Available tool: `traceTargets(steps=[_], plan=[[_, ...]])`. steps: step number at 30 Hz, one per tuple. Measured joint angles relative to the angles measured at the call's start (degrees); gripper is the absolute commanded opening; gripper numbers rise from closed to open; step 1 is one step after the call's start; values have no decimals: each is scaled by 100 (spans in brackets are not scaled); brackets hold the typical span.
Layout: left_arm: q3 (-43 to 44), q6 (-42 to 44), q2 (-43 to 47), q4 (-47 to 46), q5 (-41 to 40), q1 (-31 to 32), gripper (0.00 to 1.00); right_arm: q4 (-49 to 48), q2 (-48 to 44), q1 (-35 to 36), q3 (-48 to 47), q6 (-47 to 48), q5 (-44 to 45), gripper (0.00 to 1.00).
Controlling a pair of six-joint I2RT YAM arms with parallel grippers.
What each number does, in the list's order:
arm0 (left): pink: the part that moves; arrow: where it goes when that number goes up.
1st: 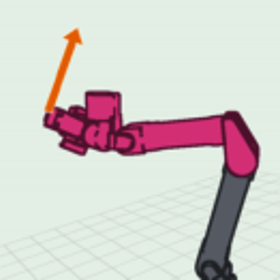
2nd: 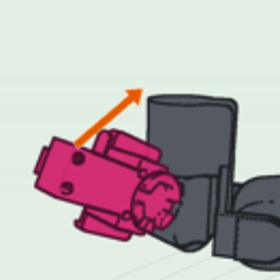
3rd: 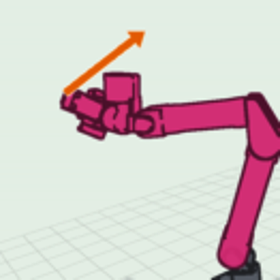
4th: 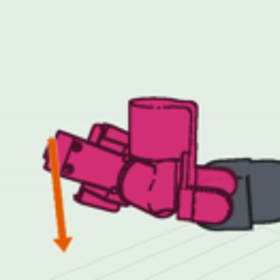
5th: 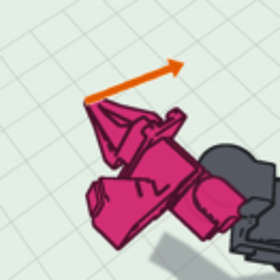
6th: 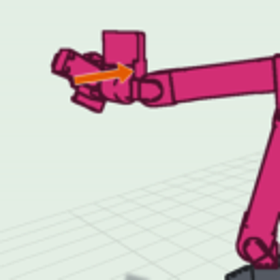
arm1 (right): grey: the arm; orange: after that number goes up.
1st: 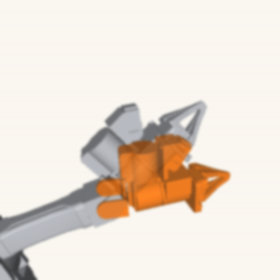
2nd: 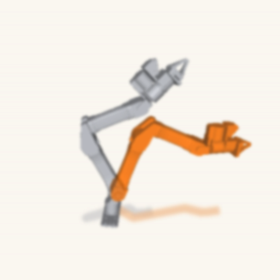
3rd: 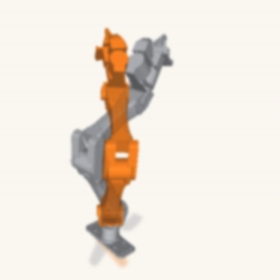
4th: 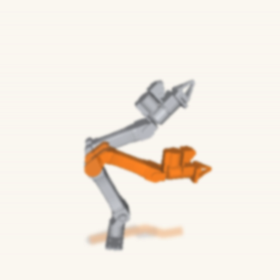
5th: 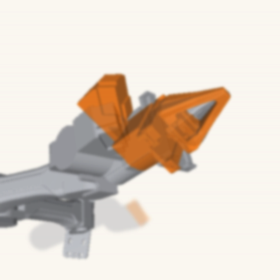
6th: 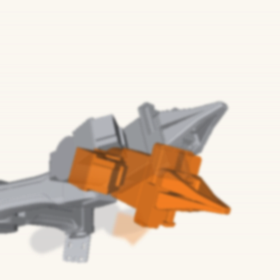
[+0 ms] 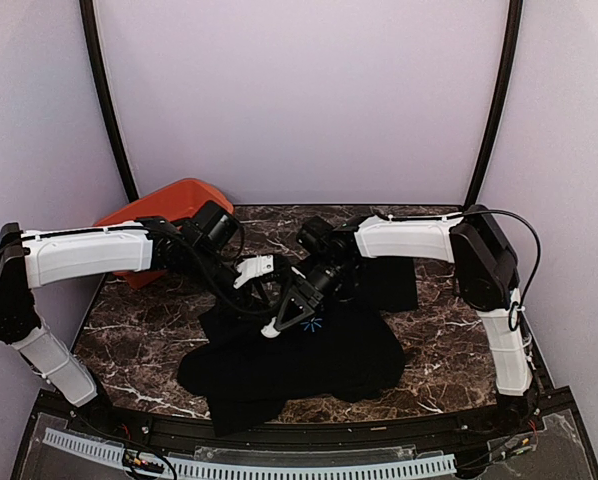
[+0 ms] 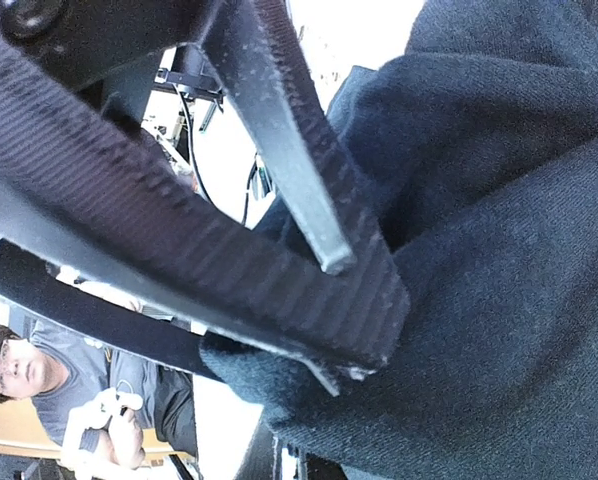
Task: Pin the brooch onto the clothing
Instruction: Cross the brooch on the flattened clothing, then pin the flattened clothing onto the flattened clothing.
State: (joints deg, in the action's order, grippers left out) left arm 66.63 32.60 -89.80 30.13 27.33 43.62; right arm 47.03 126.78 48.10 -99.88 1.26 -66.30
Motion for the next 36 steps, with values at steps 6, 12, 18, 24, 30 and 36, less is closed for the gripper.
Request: traceTargets(steps=[6,12,18,24,30,36], plan=[[0,-2,0,-4,13,-2,45,15,-4,-20,4,2,-92,0],[9,-11,0,-4,31,0,42,15,-4,-2,31,35,-205,0],[11,-26,0,15,81,0,41,44,-4,39,48,46,-269,0],[11,-28,0,22,166,0,41,96,-2,42,46,66,-345,0],[13,-26,2,22,278,0,42,105,-2,42,48,59,-433,0],[31,-26,2,31,334,0,42,103,-2,42,46,15,-498,0]])
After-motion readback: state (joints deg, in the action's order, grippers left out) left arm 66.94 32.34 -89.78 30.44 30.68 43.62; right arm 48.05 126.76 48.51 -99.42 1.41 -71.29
